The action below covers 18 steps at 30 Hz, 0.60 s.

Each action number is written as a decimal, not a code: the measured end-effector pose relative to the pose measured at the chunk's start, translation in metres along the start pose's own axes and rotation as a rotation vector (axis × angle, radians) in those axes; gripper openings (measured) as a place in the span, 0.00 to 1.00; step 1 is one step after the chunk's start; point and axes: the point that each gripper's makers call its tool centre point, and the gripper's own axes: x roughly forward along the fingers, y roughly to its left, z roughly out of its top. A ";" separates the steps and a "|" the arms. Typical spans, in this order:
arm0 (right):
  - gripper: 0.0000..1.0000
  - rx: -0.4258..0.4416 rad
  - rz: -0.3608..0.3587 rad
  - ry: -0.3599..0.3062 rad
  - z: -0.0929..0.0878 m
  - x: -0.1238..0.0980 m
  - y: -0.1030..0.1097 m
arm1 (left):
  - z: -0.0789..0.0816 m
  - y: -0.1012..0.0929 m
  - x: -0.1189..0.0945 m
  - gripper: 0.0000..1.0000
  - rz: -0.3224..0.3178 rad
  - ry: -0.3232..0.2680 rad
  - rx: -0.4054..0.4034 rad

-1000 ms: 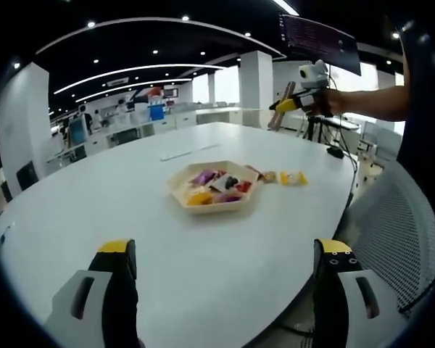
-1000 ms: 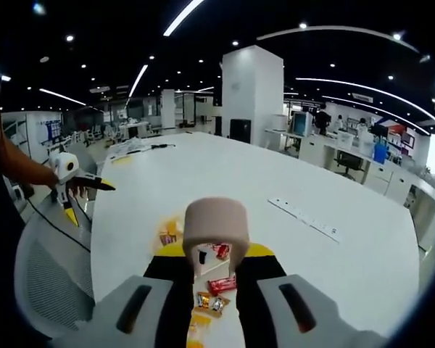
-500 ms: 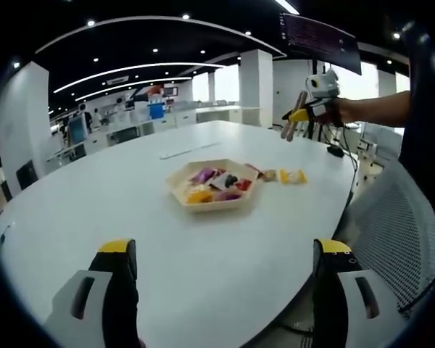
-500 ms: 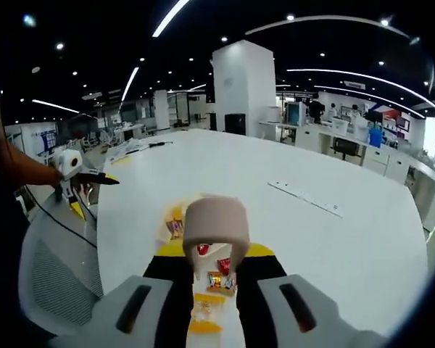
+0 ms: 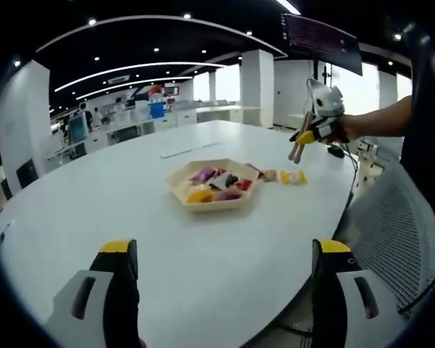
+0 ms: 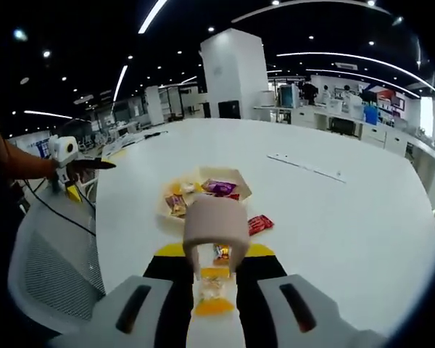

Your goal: Place the target food into the container with the food tongs after gripping and lifting it, then release it inside without dropping or visibly crushing the food.

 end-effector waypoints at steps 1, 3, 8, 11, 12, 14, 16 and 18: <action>0.21 0.000 -0.002 -0.001 -0.001 0.000 0.000 | 0.000 0.000 0.000 0.97 0.000 0.000 0.000; 0.21 0.008 -0.014 0.004 -0.006 0.001 -0.002 | 0.000 0.000 0.000 0.97 0.000 0.000 0.000; 0.21 0.041 -0.015 0.014 -0.016 0.005 -0.001 | 0.000 -0.001 0.000 0.96 -0.001 0.003 0.001; 0.21 0.067 -0.034 0.022 -0.023 0.008 -0.006 | -0.001 -0.001 0.001 0.96 -0.003 0.007 0.001; 0.21 0.089 -0.033 0.012 -0.023 0.008 -0.005 | -0.001 -0.001 0.000 0.96 -0.004 0.007 0.000; 0.21 0.100 -0.045 0.020 -0.027 0.010 -0.008 | -0.001 -0.001 0.000 0.96 -0.002 0.006 0.000; 0.21 0.099 -0.052 0.044 -0.034 0.012 -0.007 | -0.001 0.000 0.000 0.96 -0.002 0.006 -0.003; 0.21 0.095 -0.052 0.061 -0.039 0.012 -0.005 | -0.002 0.000 0.001 0.96 -0.002 0.007 -0.002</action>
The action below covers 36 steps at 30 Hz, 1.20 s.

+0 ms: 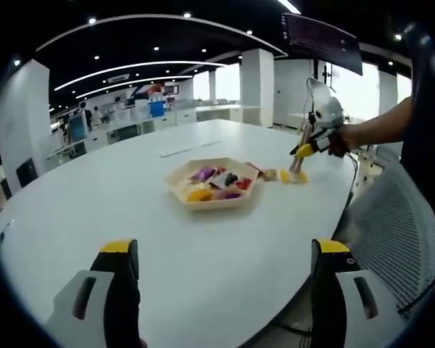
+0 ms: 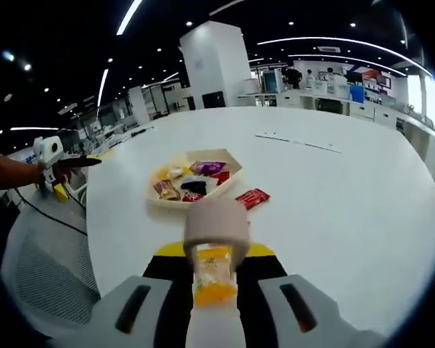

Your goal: Place the target food into the container with the food tongs after gripping and lifting it, then release it inside without dropping or visibly crushing the food.

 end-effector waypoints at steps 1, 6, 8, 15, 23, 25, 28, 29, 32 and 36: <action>0.21 0.009 0.003 -0.004 0.000 0.000 0.000 | 0.000 0.000 0.000 0.96 0.000 0.000 0.000; 0.22 0.020 -0.005 -0.003 -0.004 0.001 -0.002 | 0.000 0.000 0.000 0.95 0.000 0.002 -0.001; 0.22 0.022 -0.007 -0.014 -0.004 0.001 -0.001 | -0.001 0.000 0.000 0.95 -0.001 0.004 -0.001; 0.19 -0.041 -0.001 0.022 -0.008 0.002 0.009 | -0.001 0.000 0.000 0.95 -0.002 0.008 0.000; 0.14 0.001 -0.001 0.065 -0.009 0.004 0.015 | -0.002 -0.002 0.000 0.94 -0.007 0.014 0.003; 0.13 0.007 -0.004 0.078 -0.006 0.005 0.014 | -0.002 -0.002 0.000 0.94 -0.007 0.015 0.003; 0.12 0.029 -0.009 0.086 -0.004 0.004 0.009 | -0.003 -0.002 0.001 0.94 -0.008 0.015 0.002; 0.12 0.027 -0.013 0.082 -0.001 0.003 0.008 | -0.003 -0.002 0.001 0.94 -0.007 0.015 0.003; 0.12 0.028 -0.015 0.079 0.007 0.001 0.004 | -0.002 -0.002 0.000 0.93 -0.007 0.014 0.003; 0.12 0.040 -0.038 0.069 0.021 -0.003 -0.003 | -0.002 -0.001 0.000 0.93 -0.005 0.013 0.003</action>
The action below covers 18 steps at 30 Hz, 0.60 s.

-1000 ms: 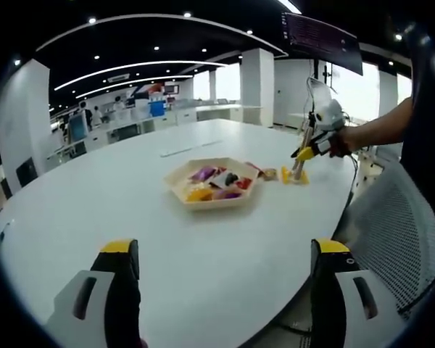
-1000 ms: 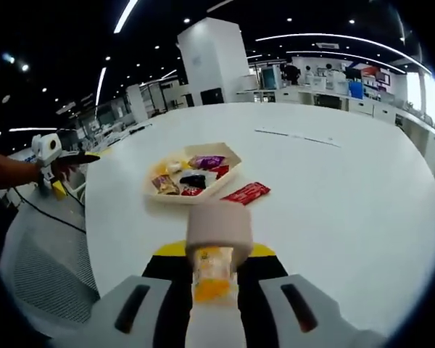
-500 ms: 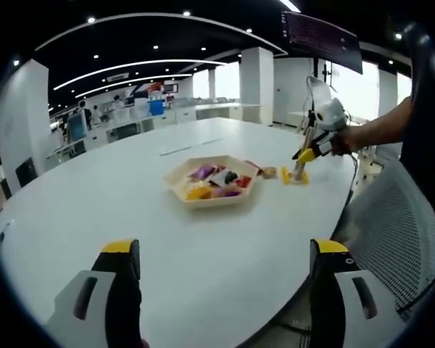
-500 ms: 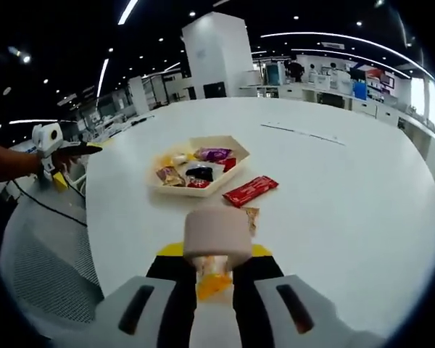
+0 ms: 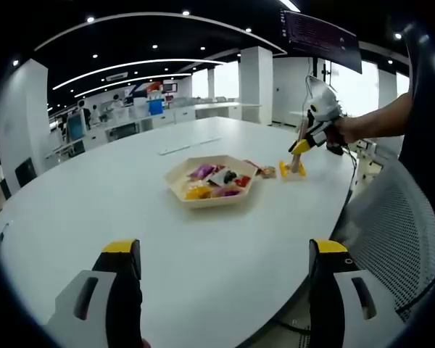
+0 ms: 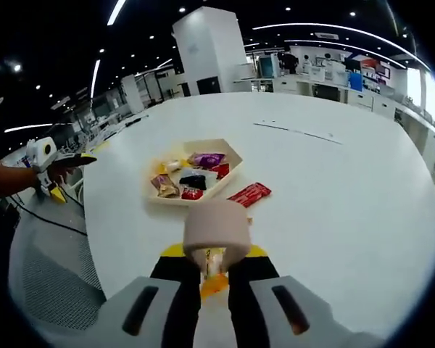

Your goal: Place the target food into the container with the food tongs after gripping and lifting it, then release it inside without dropping or visibly crushing the food.

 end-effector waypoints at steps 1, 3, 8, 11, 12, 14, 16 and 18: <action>0.12 0.014 -0.007 -0.010 0.004 -0.001 -0.002 | 0.000 0.000 0.000 0.93 -0.001 0.000 -0.001; 0.12 0.024 0.003 -0.022 0.014 -0.002 -0.005 | 0.000 0.000 0.000 0.93 -0.002 0.000 0.000; 0.13 -0.018 -0.025 -0.052 0.041 -0.006 -0.017 | 0.001 -0.001 0.000 0.93 -0.003 -0.005 -0.002; 0.13 -0.076 -0.028 -0.053 0.056 -0.008 -0.022 | 0.002 -0.001 0.000 0.94 -0.004 -0.012 -0.009; 0.13 -0.075 -0.027 -0.052 0.059 -0.008 -0.022 | 0.004 -0.001 0.000 0.96 -0.008 -0.022 -0.019; 0.14 -0.080 -0.029 -0.066 0.068 -0.011 -0.025 | 0.006 -0.001 0.000 0.99 -0.012 -0.036 -0.025; 0.14 -0.094 -0.030 -0.065 0.075 -0.011 -0.030 | 0.007 -0.002 0.000 0.99 -0.017 -0.039 -0.029; 0.14 -0.105 -0.038 -0.072 0.083 -0.013 -0.035 | 0.006 -0.002 0.000 0.99 -0.014 -0.035 -0.019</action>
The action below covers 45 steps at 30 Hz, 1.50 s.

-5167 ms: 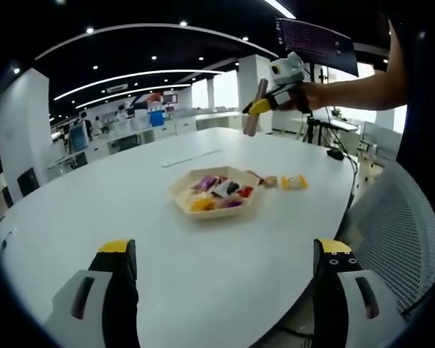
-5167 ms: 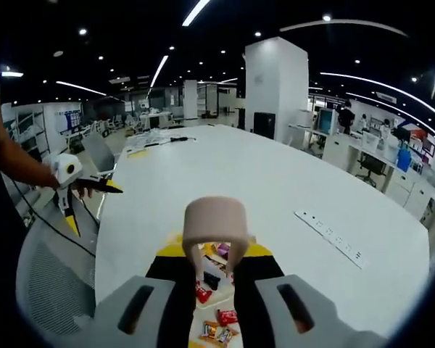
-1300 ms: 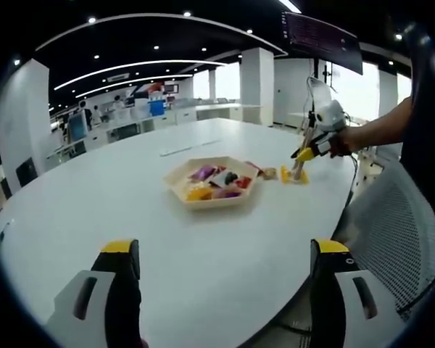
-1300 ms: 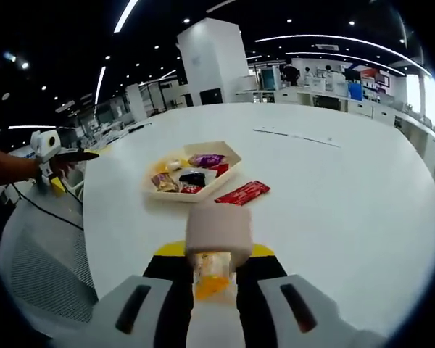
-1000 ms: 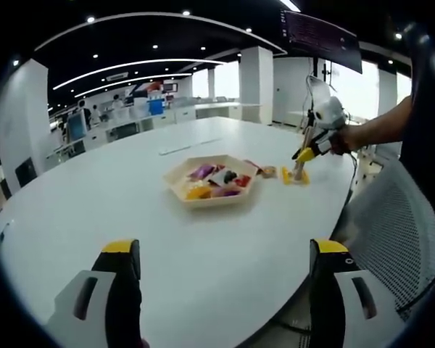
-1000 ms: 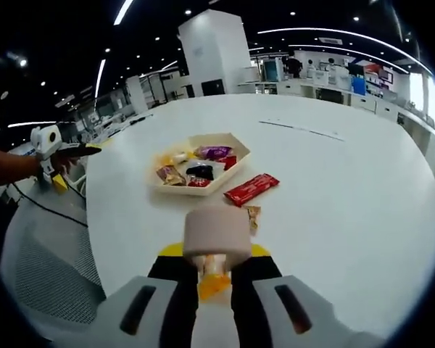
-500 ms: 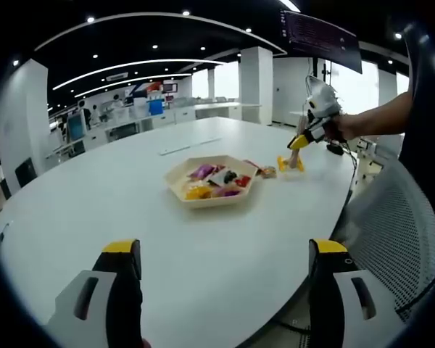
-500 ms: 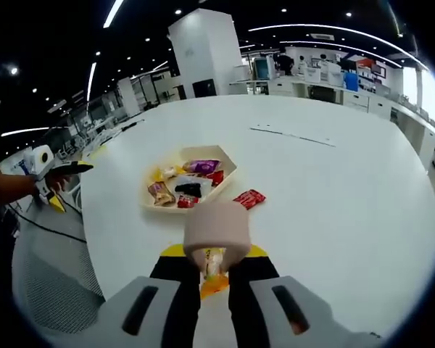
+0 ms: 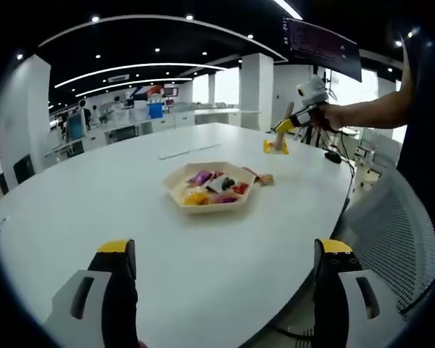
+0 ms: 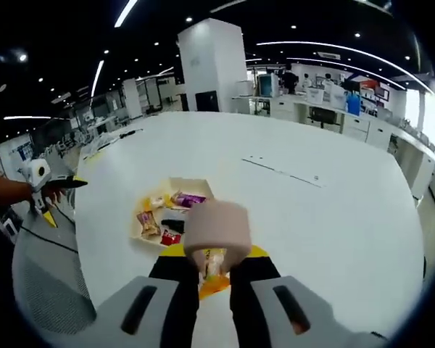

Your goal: Place the target food into the container with the food tongs after gripping and lifting it, then release it inside without dropping or visibly crushing the food.

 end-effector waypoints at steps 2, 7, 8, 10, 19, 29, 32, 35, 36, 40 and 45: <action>0.14 0.014 -0.002 -0.019 0.011 -0.002 -0.005 | 0.000 -0.001 0.000 0.99 -0.002 0.000 0.003; 0.15 -0.016 -0.006 -0.024 0.028 -0.003 -0.009 | 0.002 0.001 0.000 0.99 -0.002 -0.015 -0.005; 0.15 -0.016 -0.006 -0.026 0.031 -0.003 -0.009 | 0.002 0.001 0.000 0.99 0.000 -0.016 -0.001; 0.15 -0.018 -0.007 -0.033 0.036 -0.004 -0.012 | 0.005 0.000 0.000 0.99 0.001 -0.026 0.002; 0.15 -0.040 -0.018 -0.048 0.056 -0.005 -0.020 | 0.005 0.001 0.000 0.99 0.005 -0.029 -0.005; 0.14 -0.044 -0.005 -0.050 0.061 0.000 -0.020 | 0.003 0.002 0.000 0.99 0.006 -0.022 -0.007; 0.14 -0.042 -0.007 -0.052 0.062 0.000 -0.021 | 0.003 0.002 0.000 0.99 0.005 -0.017 -0.007; 0.14 -0.044 -0.008 -0.055 0.064 0.001 -0.021 | 0.002 0.002 0.000 0.99 0.006 -0.017 -0.006; 0.14 -0.047 -0.009 -0.055 0.065 0.001 -0.021 | 0.003 0.002 0.000 0.99 0.006 -0.017 -0.007; 0.14 -0.063 -0.002 -0.051 0.067 0.004 -0.019 | 0.003 0.002 0.000 0.99 0.010 -0.019 0.000; 0.14 -0.055 0.007 -0.064 0.075 0.008 -0.013 | 0.003 0.003 0.000 0.99 0.012 -0.019 -0.001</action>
